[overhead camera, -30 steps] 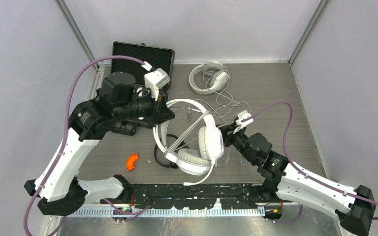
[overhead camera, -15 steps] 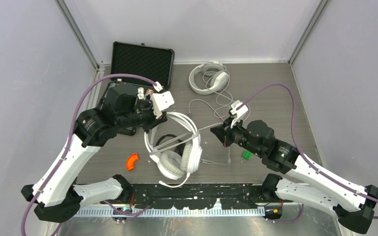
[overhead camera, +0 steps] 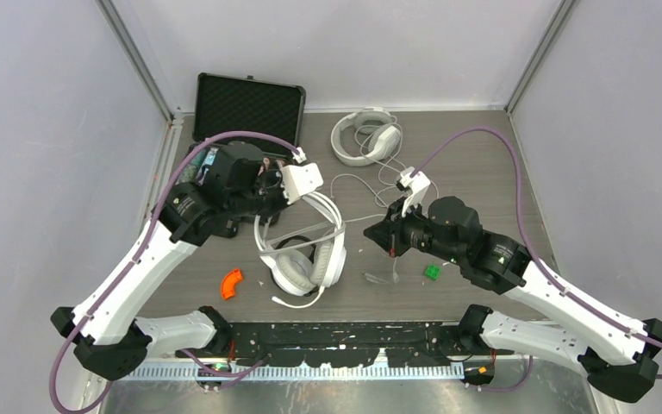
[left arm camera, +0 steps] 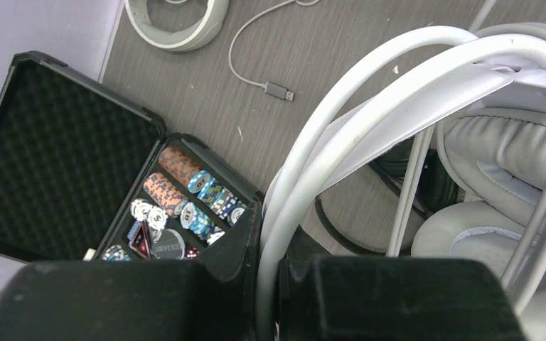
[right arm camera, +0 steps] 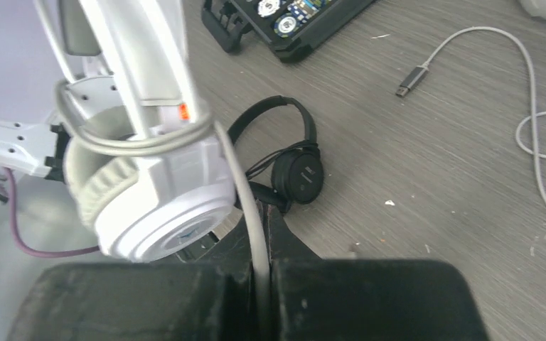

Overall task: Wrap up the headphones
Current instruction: Wrap the headphones cable around the headphones.

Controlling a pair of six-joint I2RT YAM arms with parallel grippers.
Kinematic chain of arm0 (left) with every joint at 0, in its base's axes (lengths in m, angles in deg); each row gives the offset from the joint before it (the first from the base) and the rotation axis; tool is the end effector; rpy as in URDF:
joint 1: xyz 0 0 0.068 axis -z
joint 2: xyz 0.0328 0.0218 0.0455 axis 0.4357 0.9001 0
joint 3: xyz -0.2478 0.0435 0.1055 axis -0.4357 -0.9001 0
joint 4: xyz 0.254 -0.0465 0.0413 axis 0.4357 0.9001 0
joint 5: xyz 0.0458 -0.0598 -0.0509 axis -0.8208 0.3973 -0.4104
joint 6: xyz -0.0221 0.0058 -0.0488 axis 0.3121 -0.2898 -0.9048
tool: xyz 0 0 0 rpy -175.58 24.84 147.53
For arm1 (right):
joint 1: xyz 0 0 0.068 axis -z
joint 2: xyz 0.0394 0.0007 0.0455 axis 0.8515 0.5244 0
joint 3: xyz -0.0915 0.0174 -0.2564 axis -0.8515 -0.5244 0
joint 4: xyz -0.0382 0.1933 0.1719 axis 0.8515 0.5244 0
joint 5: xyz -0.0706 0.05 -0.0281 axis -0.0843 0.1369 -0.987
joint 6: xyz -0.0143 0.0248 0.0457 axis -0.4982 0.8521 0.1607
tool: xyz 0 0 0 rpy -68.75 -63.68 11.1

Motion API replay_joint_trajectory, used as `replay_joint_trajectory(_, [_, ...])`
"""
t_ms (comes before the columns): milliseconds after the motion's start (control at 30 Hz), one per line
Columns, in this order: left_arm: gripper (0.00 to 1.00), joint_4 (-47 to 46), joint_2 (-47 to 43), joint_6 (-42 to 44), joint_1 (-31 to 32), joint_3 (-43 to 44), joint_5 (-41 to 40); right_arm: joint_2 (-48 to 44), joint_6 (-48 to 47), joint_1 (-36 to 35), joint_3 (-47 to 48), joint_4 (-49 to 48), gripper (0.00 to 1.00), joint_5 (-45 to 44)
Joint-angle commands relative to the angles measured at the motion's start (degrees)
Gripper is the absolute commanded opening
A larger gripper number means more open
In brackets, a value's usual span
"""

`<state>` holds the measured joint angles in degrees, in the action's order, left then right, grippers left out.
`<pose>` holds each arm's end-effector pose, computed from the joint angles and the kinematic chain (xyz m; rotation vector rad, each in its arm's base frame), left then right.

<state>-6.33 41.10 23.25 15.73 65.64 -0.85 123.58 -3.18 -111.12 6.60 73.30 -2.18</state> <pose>0.1516 -0.1395 0.4304 1.3184 1.7437 -0.2416 0.1102 0.1442 0.3575 -0.5322 1.9348 0.8417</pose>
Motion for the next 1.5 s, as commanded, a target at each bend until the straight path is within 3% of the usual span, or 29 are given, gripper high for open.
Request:
replay_joint_trajectory(0, [0.00, -4.81, -0.11, 2.01, 0.52, -0.54, -3.88, 0.71, 3.81, 0.23, 4.03, 0.11, 0.00, 2.82])
replay_joint_trajectory(400, [0.00, -9.81, -0.22, 0.20, 2.50, -4.24, -13.78, 4.65, 11.55, 0.20, 4.01, -9.56, 0.00, 11.18])
replay_joint_trajectory(567, [0.00, -12.84, -0.16, -3.27, 2.91, -4.97, -19.91, 6.19, 14.43, 0.19, 4.82, -13.33, 0.07, 12.30])
replay_joint_trajectory(1033, [0.00, -15.16, 3.30, -25.73, 2.98, -2.22, -30.82, 13.05, 22.61, 0.20, 7.94, -21.22, 0.20, 15.30])
replay_joint_trajectory(1467, [0.00, -18.78, 5.96, -39.69, 2.96, -1.13, -39.81, 15.76, 26.51, 0.20, 8.45, -22.85, 0.21, 12.90])
